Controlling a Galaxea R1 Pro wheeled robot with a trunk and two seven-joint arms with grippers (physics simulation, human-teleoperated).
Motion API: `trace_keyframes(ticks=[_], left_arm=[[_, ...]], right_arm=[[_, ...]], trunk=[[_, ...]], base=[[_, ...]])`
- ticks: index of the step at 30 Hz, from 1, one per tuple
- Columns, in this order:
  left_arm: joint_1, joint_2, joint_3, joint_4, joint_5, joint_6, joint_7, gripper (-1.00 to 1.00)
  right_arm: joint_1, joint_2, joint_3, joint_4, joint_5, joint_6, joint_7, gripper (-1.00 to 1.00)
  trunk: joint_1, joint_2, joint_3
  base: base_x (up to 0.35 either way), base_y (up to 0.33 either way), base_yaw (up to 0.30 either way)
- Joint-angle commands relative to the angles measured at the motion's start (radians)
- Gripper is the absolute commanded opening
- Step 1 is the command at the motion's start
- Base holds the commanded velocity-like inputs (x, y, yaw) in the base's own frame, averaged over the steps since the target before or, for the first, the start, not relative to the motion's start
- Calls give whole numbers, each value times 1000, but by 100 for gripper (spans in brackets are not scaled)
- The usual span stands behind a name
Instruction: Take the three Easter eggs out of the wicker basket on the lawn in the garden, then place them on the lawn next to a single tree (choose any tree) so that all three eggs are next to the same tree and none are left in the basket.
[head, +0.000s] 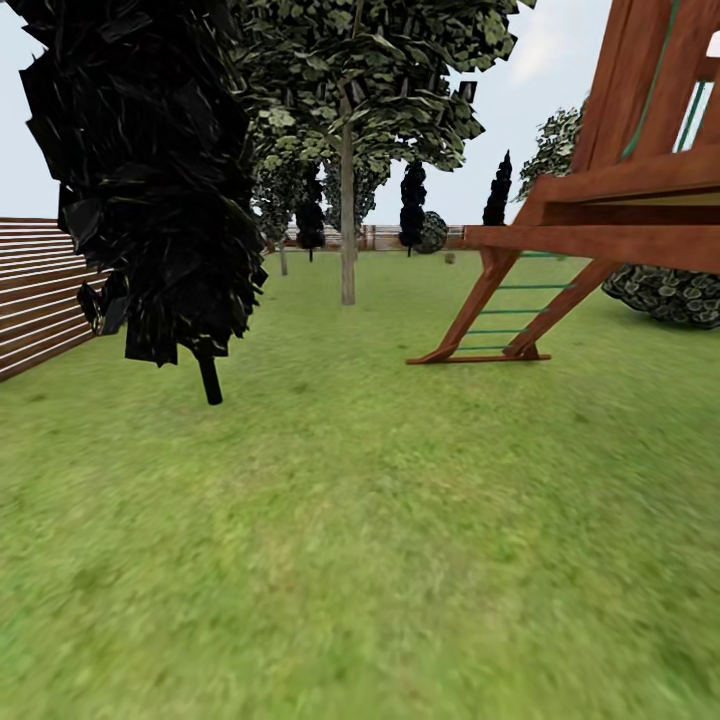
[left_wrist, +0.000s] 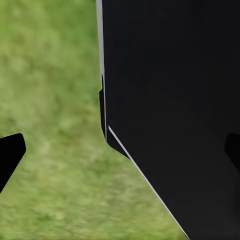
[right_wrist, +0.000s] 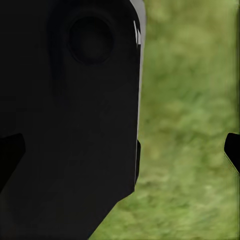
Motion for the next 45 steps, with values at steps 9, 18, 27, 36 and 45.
trace_keyframes(ticks=[9,18,27,36,45], left_arm=[[1,0,0,-2,0,-1,-1,100],[1,0,0,-2,-1,-1,-1,100],[1,0,0,-2,0,-1,-1,100],[1,0,0,-2,-1,-1,-1,100],[1,0,0,-2,-1,-1,-1,100]], right_arm=[[-1,0,0,2,1,-1,0,100],[-1,1,0,2,1,0,0,100],[-1,1,0,4,1,0,1,100],[-1,1,0,4,1,1,0,100],[-1,1,0,4,1,1,0,100]], trunk=[[1,0,-1],[1,0,-1],[1,0,-1],[1,0,-1],[1,0,-1]], base=[[336,0,0],[336,0,-14],[336,0,-223],[336,0,-17],[336,0,0]])
